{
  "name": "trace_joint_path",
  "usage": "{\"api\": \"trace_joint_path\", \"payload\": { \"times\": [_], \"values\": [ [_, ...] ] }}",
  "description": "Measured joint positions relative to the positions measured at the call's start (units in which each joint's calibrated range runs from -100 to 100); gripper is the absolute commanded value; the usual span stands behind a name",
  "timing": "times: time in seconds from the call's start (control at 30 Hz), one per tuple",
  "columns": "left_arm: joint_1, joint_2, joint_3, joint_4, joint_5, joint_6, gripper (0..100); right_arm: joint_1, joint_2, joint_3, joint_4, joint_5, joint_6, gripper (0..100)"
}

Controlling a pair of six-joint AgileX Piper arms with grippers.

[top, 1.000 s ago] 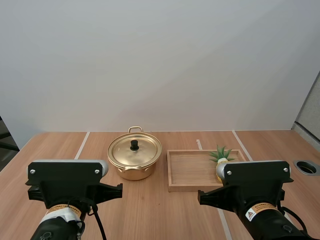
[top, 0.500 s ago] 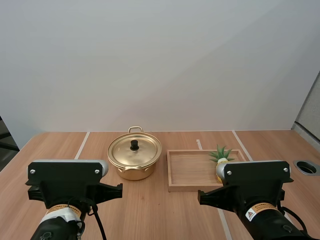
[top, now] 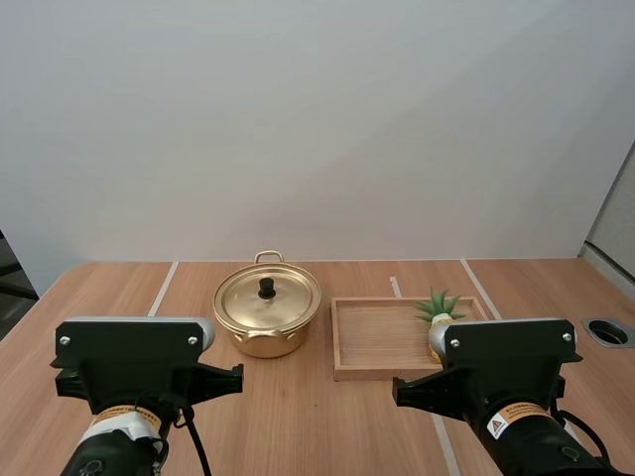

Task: Open the pot, put the pineapple inside, and close it

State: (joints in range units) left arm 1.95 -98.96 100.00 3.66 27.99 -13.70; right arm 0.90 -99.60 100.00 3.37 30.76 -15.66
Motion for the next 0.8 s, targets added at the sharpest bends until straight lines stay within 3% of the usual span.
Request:
{"api": "trace_joint_path", "payload": {
  "times": [0.43,0.7,0.8],
  "values": [
    [0.0,0.0,0.0,-0.3,-2.8,0.0,0,0.0,0.0,0.0,0.2,-3.2,0.0,0],
    [0.0,0.0,0.0,3.4,-31.3,0.0,0,0.0,0.0,0.0,-0.2,-35.3,0.0,0],
    [0.0,0.0,0.0,4.4,-37.7,0.0,0,0.0,0.0,0.0,-0.4,-39.6,0.0,0]
  ]
}}
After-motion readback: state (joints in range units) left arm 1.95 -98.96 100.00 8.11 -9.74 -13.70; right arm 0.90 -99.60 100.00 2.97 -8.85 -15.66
